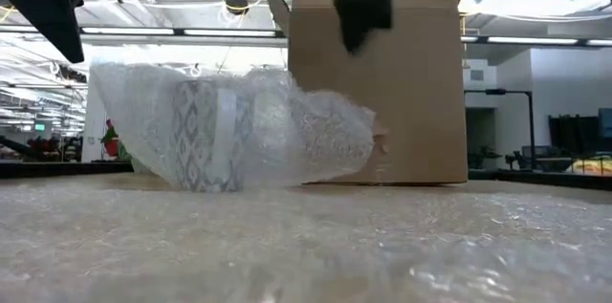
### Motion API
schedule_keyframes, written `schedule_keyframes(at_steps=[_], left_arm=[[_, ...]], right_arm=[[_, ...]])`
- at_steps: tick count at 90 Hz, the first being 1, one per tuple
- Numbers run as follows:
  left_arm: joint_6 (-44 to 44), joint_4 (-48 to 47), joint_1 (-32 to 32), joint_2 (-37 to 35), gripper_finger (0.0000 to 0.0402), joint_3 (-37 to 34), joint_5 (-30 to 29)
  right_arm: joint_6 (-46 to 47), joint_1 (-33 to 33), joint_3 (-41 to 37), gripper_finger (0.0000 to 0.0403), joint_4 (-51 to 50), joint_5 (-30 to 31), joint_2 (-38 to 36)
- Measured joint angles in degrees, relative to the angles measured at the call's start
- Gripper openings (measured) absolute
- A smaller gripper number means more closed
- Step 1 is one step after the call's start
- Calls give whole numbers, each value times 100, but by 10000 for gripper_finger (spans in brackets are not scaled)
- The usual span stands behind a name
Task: Wrap mug
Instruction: Wrap the white mug with bubble wrap
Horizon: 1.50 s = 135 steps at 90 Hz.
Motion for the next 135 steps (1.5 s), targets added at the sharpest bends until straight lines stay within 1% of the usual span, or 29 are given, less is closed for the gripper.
schedule_keyframes(at_steps=[11, 20, 27, 35, 42, 50, 57, 73, 78, 89, 99, 111, 123, 135], left_arm=[[132, 3, 0, 0, 0, 0, 118], [175, -2, 0, 0, 0, 0, 193], [176, -39, 0, 0, 0, 0, 286], [219, -50, -12, 0, 0, 0, 358], [357, -48, -89, 0, 0, -13, 390], [446, -47, -125, -3, 0, -160, 399], [390, -46, -122, -2, 0, -360, 430], [419, 42, -125, -2, 0, -650, 475], [432, 75, -118, -2, 0, -746, 382], [547, 129, -36, -2, 0, -888, 66], [942, 736, 123, -2, 0, -1037, -198], [1680, 1786, 371, -2, 0, -1343, -249], [2186, 2385, 678, -2, 0, -1599, -245], [2675, 2752, 870, -2, 0, -1646, -208]], right_arm=[[173, 83, -754, 184, 576, -154, -4], [452, 109, -1283, 239, 1436, -122, 2], [770, 102, -1521, 262, 2056, 109, 2], [982, 49, -1644, 265, 2281, 620, 2], [1004, -2, -1727, 251, 2619, 1018, 1], [1003, -58, -1750, 214, 2982, 1279, 1], [990, -117, -1750, 165, 3229, 1334, 0], [926, -241, -1750, 40, 3270, 1336, -30], [802, -263, -1758, 14, 3227, 1336, -130], [715, -260, -1745, 9, 3313, 1344, -397], [633, -257, -1747, 2, 3511, 1347, -517], [637, -258, -1747, 2, 3993, 1345, -608], [638, -220, -1747, 1, 4413, 1345, -592], [638, -163, -1750, 1, 4658, 1343, -592]])
